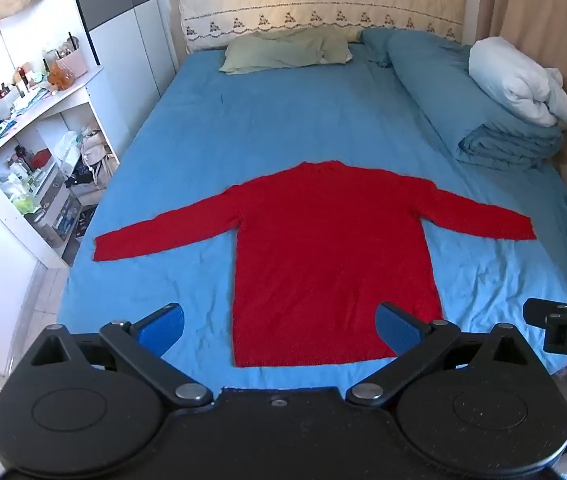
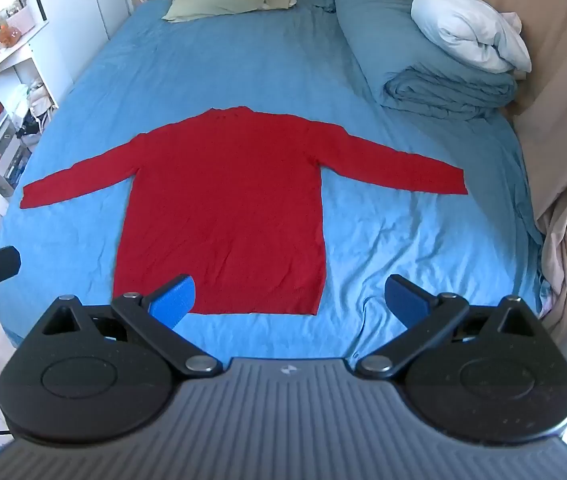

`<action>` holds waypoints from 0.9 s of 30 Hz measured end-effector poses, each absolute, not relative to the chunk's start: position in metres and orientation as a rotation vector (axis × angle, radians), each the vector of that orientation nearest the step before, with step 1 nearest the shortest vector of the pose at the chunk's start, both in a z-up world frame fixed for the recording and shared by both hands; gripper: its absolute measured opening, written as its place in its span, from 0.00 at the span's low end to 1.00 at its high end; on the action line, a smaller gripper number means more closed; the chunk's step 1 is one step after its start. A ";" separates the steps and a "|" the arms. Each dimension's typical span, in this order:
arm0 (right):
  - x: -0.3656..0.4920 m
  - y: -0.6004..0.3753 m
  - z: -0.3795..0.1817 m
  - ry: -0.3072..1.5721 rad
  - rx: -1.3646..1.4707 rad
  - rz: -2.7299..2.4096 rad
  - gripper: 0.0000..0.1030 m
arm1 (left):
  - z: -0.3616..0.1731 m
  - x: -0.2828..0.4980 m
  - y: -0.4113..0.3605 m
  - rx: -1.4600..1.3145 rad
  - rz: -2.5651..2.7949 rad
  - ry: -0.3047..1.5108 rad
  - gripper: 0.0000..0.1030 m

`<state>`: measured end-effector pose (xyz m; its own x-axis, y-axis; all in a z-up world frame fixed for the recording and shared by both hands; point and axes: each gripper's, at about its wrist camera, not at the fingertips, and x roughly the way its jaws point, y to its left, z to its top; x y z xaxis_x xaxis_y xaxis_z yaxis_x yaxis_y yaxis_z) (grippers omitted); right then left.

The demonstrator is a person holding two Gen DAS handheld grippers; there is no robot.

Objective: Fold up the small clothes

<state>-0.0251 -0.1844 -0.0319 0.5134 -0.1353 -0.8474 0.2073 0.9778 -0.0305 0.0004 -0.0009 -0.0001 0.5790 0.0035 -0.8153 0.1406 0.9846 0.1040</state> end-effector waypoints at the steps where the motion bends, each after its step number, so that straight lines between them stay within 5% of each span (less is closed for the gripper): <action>1: -0.025 -0.184 -0.032 1.010 0.080 -0.206 1.00 | -0.001 0.001 -0.002 0.169 -0.078 0.952 1.00; 27: -0.029 -0.179 -0.027 0.999 0.070 -0.210 1.00 | -0.001 -0.009 -0.002 0.144 -0.060 0.906 1.00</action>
